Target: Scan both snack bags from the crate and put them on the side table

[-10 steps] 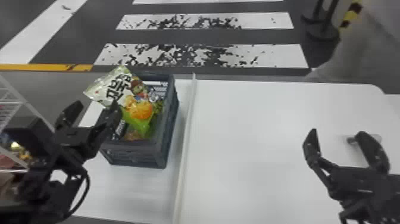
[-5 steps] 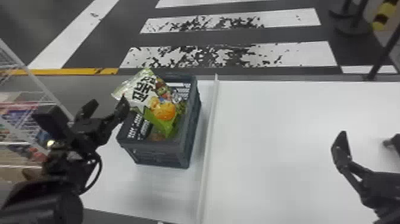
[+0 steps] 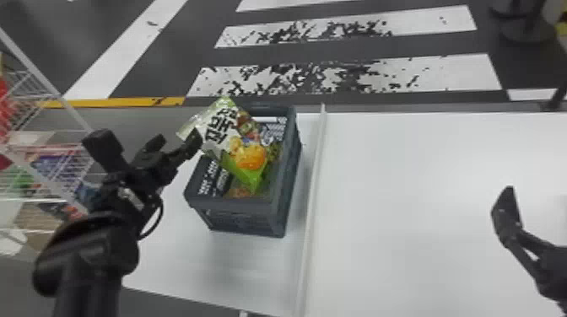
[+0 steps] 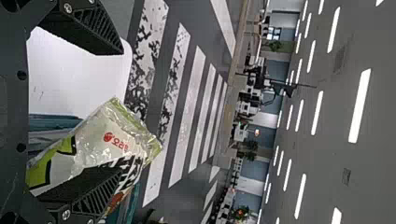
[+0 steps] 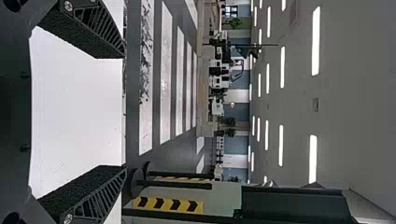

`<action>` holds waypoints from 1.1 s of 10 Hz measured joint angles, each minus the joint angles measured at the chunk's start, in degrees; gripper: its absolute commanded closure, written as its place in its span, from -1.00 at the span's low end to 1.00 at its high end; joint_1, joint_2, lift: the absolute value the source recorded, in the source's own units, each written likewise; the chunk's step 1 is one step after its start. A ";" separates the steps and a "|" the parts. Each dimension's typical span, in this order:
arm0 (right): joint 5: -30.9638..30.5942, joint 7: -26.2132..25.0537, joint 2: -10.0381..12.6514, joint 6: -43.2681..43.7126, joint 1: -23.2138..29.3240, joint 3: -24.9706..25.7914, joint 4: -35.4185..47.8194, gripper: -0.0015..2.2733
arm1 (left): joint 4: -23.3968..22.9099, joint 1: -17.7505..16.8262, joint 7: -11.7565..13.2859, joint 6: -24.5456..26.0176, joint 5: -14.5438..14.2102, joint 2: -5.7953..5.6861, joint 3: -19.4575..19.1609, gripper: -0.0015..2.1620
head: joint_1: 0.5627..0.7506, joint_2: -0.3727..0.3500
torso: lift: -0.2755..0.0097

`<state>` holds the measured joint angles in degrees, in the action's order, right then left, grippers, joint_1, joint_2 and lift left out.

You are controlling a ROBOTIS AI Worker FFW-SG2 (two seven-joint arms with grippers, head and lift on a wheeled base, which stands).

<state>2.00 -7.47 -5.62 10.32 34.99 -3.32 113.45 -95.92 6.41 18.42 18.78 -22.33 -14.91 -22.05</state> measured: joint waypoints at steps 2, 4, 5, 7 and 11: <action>-0.22 0.00 0.08 -0.07 -0.01 -0.02 0.01 -0.93 | 5.40 -4.69 2.59 0.68 0.77 -0.65 1.55 -0.80 | 0.41 0.66 | 0.32; -0.27 0.00 0.10 -0.10 -0.05 -0.02 0.01 -0.93 | 6.64 -6.16 5.09 1.65 1.10 -0.73 2.29 -0.01 | 0.41 0.60 | 0.32; -0.32 0.00 0.15 -0.10 -0.09 -0.02 -0.03 -0.93 | 6.79 -6.52 6.27 2.98 1.87 -0.65 2.41 0.25 | 0.41 0.60 | 0.32; -0.32 0.00 0.17 -0.09 -0.14 -0.05 -0.07 -0.93 | 6.29 -6.45 8.98 5.95 3.22 -0.40 2.13 0.76 | 0.41 0.56 | 0.32; -0.24 0.00 0.00 -0.09 -0.19 -0.40 -0.07 -0.93 | -3.90 -1.50 7.70 10.30 0.72 0.18 -1.49 0.85 | 0.41 0.61 | 0.32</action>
<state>1.76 -7.47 -5.62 10.23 34.80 -3.72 113.38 -99.81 4.91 26.13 29.08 -21.61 -14.73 -23.54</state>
